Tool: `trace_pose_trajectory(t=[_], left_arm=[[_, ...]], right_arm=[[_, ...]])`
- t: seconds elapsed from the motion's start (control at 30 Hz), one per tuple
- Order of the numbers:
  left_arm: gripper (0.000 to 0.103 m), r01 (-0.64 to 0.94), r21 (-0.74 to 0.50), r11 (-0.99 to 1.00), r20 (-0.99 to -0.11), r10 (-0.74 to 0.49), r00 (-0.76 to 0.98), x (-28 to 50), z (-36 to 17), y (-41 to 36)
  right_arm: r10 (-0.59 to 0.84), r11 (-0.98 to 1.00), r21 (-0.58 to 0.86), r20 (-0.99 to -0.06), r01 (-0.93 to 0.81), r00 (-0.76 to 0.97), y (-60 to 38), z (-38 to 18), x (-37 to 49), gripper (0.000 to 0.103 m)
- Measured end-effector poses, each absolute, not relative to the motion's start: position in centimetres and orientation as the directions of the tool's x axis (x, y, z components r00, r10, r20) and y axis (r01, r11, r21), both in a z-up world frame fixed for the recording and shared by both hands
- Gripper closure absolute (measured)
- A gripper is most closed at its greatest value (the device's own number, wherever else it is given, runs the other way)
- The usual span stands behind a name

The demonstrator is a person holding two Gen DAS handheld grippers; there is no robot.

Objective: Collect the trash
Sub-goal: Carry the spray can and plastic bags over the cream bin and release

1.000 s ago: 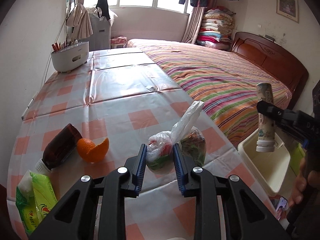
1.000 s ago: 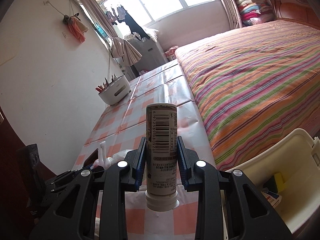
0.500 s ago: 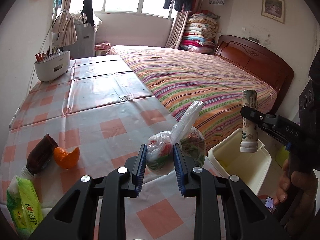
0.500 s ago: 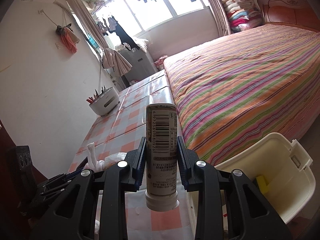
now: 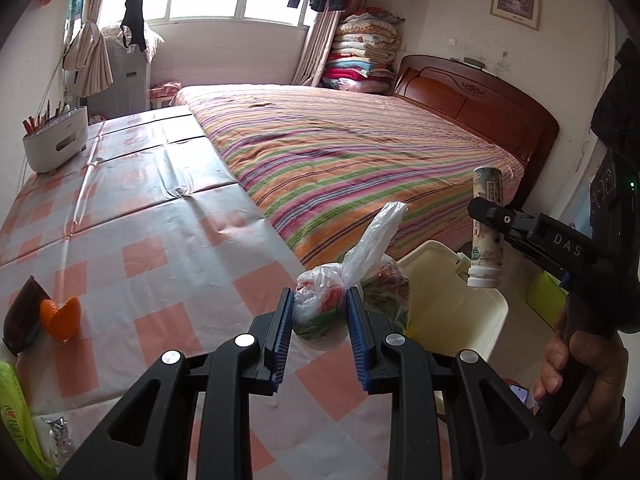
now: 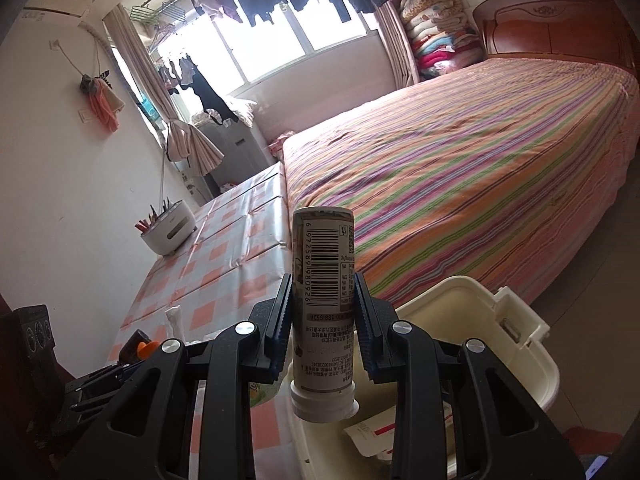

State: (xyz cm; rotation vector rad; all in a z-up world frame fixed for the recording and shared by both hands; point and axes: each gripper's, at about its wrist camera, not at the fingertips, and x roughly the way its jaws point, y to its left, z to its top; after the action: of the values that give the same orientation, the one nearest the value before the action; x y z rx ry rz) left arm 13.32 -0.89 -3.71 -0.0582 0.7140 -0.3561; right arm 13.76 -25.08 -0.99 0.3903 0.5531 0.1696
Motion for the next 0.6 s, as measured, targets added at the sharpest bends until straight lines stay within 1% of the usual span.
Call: trace_pose_trajectory(t=[0.23,0.43,0.53,0.6], left_arm=[[0.077,0.352,-0.156,0.923,-0.648,-0.365,0.669,13.1,-4.5,-4.0],[0.077,0.371,-0.151,0.916,-0.662,-0.373,0.650,13.1,-5.2,-5.5],[0.077,0.385,-0.147,0.911,-0.666,-0.380,0.643,12.9,-5.3,-6.2],[0.077,0.391,-0.143,0.909,-0.667,-0.380,0.640,12.9,-5.4,-6.5]], right_arm=[[0.144,0.948,0.317,-0.509,0.029,0.848,-27.3,-1.7,13.1,0.075],[0.106,0.957,0.284,-0.537,0.061,0.837,-27.7,-2.6,12.5,0.074],[0.098,0.956,0.285,-0.539,0.071,0.836,-27.5,-2.6,12.4,0.071],[0.114,0.947,0.312,-0.545,0.074,0.831,-27.4,-2.7,12.5,0.064]])
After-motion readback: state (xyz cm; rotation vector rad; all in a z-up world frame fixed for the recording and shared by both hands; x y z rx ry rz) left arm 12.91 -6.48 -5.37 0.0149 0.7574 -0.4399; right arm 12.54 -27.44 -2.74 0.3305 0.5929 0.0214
